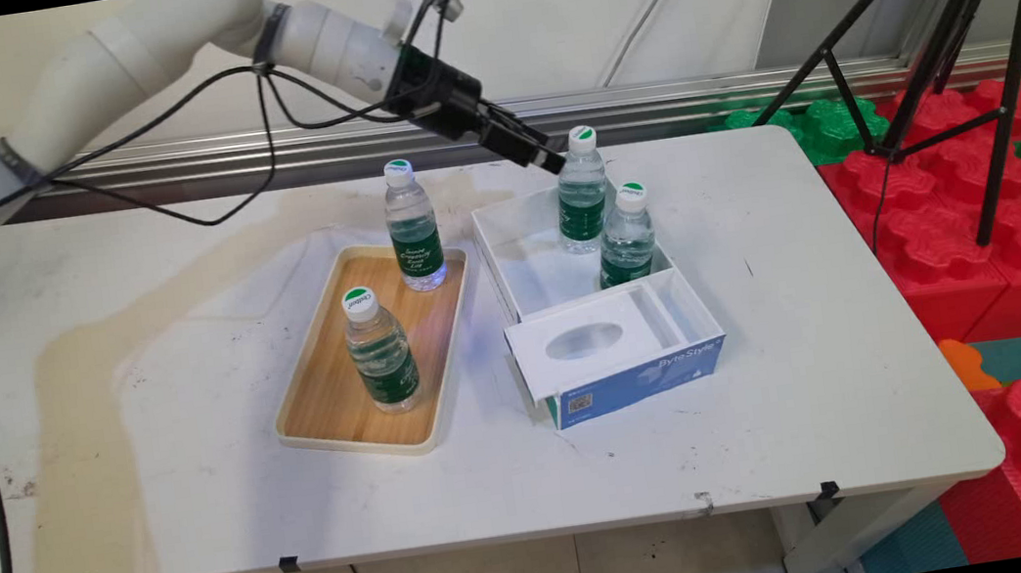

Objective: Pick up the green bottle from the white box

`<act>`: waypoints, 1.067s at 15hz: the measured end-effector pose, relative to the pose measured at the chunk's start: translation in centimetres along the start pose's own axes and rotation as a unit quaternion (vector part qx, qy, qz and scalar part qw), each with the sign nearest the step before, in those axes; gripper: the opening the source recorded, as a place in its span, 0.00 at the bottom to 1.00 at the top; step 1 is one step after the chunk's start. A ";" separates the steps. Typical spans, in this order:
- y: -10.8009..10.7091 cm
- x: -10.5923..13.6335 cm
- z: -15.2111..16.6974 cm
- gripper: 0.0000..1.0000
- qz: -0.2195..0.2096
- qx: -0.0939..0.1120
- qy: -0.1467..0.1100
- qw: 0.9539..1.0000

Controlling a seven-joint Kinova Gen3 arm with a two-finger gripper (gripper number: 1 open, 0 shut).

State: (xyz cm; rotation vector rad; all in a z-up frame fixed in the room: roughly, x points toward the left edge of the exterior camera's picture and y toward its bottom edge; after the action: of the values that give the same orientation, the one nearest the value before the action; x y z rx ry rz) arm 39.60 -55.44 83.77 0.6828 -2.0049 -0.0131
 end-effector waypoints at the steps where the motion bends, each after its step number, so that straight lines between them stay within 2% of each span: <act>1: -0.2 0.2 0.5 1.00 0.000 -0.001 0.000 1.000; 6: -0.9 1.1 3.0 1.00 0.001 -0.003 0.001 1.000; 16: -2.4 0.7 6.1 1.00 0.004 -0.003 -0.006 1.000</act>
State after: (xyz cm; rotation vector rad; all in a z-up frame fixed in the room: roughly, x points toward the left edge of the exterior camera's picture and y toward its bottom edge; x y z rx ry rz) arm 35.46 -59.46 80.47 0.6735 -2.0179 -0.0181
